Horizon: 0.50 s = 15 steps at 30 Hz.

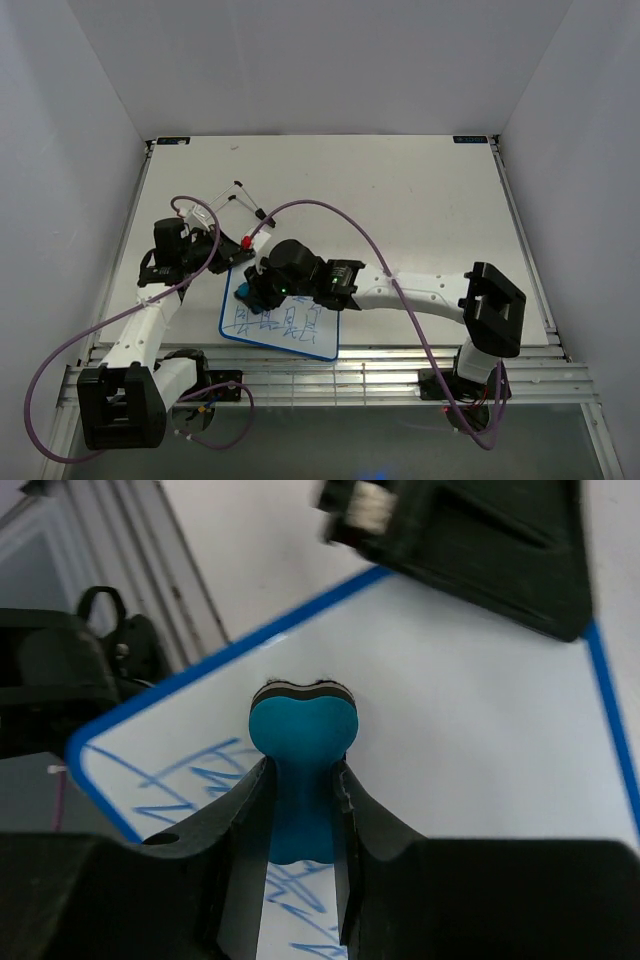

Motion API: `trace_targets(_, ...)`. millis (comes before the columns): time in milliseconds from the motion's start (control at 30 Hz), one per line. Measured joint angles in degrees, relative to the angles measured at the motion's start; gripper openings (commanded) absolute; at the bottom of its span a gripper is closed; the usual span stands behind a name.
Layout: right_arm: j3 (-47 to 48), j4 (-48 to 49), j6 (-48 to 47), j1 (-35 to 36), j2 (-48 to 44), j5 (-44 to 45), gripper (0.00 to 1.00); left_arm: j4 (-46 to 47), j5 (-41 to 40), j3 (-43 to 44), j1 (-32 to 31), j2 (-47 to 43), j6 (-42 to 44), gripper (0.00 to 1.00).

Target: Erase the whiteboard

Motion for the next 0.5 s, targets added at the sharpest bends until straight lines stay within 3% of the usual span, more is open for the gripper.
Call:
trace_targets(133, 1.9, 1.6, 1.0, 3.9, 0.7, 2.0, 0.08, -1.2, -2.4, 0.0, 0.0, -1.5, -0.4, 0.00)
trace_targets(233, -0.1, 3.8, 2.8, 2.8, 0.2, 2.2, 0.08, -1.6, -4.7, 0.0, 0.0, -2.1, -1.0, 0.00)
trace_targets(500, -19.6, 10.0, 6.5, -9.2, -6.3, 3.3, 0.08, -1.3, -6.9, 0.1, 0.0, -2.5, -2.3, 0.00)
